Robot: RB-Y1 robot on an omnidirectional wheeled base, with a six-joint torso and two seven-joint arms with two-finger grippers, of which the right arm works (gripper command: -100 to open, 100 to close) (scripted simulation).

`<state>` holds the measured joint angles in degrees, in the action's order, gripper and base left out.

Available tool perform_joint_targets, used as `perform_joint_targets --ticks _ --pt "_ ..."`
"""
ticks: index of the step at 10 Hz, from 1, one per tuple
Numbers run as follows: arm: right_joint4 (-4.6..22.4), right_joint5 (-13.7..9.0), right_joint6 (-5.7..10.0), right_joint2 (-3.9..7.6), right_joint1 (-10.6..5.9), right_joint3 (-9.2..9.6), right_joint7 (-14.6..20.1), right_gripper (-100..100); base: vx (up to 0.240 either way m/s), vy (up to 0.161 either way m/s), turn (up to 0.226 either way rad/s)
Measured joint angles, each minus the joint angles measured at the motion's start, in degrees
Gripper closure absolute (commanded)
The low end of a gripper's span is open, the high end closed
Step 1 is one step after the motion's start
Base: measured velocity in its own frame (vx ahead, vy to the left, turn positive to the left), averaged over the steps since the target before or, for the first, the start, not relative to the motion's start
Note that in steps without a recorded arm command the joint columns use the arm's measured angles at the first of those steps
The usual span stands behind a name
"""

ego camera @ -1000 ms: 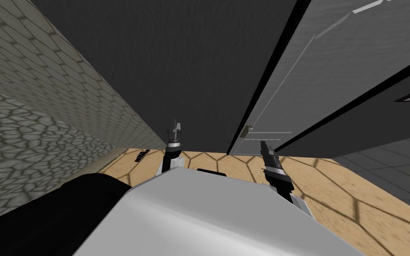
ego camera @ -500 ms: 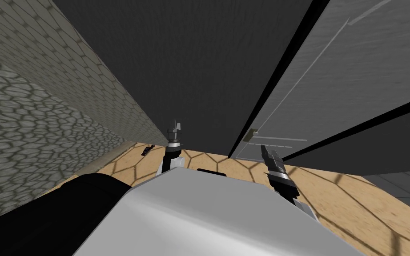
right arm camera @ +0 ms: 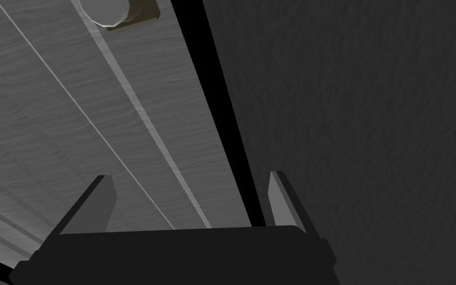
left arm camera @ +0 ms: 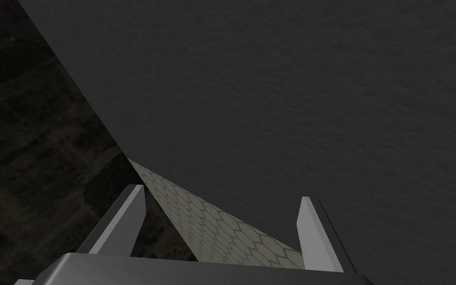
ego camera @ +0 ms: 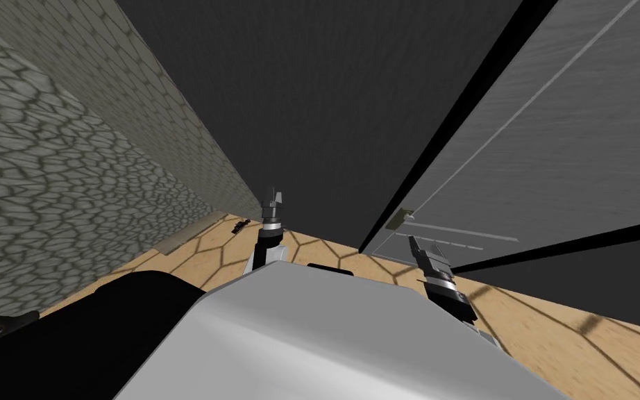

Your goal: Pull the door open

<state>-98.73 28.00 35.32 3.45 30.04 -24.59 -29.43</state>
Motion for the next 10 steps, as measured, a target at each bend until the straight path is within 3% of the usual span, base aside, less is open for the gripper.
perform_joint_targets --ticks 7,9,10 --pt "6.83 7.58 1.07 -1.92 0.48 -5.87 -7.41 -100 0.067 -0.133 0.208" --pt "8.5 8.55 1.69 -2.13 0.33 -7.0 -8.76 -100 0.06 -0.057 0.033" --pt "8.98 8.5 1.61 -1.57 -0.12 -7.08 -8.93 -100 0.144 -0.067 0.039"
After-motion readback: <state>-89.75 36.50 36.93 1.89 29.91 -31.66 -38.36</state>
